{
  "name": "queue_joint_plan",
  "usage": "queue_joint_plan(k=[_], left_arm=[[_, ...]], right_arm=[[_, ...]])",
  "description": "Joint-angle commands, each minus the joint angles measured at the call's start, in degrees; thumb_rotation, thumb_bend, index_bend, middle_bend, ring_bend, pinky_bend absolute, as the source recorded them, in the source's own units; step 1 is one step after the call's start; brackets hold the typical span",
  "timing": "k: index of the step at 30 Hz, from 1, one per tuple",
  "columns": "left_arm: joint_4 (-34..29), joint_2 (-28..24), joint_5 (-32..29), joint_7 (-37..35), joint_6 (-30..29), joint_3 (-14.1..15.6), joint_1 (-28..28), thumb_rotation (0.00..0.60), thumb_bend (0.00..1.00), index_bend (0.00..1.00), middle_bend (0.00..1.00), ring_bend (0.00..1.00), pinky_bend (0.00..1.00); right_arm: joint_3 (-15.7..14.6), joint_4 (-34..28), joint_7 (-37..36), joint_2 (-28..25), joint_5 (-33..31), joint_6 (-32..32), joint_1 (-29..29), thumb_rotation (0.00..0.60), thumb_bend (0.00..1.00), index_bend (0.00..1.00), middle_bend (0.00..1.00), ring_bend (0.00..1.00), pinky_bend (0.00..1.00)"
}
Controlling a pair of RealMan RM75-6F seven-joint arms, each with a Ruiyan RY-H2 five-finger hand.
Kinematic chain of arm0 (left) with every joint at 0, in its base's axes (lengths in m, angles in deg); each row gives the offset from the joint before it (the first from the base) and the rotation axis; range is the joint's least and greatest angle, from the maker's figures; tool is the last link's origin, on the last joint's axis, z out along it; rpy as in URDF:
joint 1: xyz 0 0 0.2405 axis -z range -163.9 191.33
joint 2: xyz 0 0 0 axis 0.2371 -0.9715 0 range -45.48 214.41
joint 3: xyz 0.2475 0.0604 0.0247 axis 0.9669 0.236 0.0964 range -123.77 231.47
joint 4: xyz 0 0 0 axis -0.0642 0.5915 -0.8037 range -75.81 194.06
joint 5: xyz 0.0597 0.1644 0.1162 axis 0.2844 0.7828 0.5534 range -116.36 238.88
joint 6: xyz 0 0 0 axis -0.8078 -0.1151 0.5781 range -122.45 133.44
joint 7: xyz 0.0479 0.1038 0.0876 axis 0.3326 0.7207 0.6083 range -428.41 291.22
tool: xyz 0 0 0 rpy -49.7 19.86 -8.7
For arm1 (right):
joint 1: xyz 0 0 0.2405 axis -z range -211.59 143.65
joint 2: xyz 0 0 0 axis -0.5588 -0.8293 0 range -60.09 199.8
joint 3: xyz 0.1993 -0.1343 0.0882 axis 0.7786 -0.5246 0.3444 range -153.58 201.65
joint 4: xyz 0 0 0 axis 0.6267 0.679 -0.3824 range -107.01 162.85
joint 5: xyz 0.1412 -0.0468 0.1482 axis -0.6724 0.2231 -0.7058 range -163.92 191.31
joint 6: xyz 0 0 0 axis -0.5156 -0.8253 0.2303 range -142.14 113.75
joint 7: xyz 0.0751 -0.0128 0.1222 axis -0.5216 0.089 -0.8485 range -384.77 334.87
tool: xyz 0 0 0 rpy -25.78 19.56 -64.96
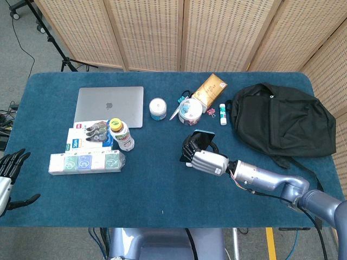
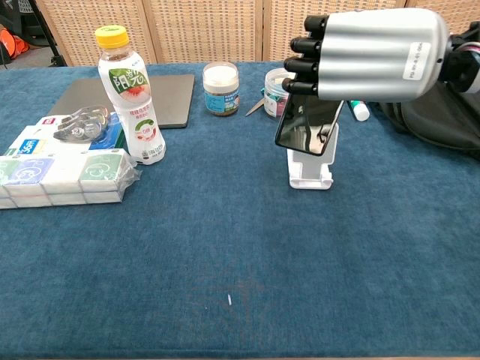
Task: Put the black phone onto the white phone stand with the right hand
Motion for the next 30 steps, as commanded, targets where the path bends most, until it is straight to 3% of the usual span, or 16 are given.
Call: queue_joint_plan(k=[1, 11, 30], left_arm=[[-0.03, 0.01, -0.11, 0.17, 0.27, 0.01, 0.08, 0.6, 0.0, 0.0, 0.0, 0.0, 0.0], [-0.2, 0.35, -0.41, 1.19, 0.64, -0.06, 0.21, 0.6, 0.0, 0.0, 0.0, 0.0, 0.0], [0.04, 0.06, -1.08, 0.29, 1.16, -0.32, 0.45, 0.6, 0.0, 0.0, 0.0, 0.0, 0.0]], right_arm=[[-0.75, 3.22, 1.23, 1.28, 0.58, -2.45, 1.12, 0.6, 0.47, 0.57, 0.5, 0.38, 0.47], [-2.11, 6.44, 4.73, 3.53, 2.28, -2.5, 0.06, 0.6, 0.49, 0.57, 0.5, 0.36, 0.45], [-1.83, 1.1, 15.98, 4.33, -1.23, 6.43, 0.4, 0.6, 0.5, 0.57, 0.48, 0.33, 0.44]])
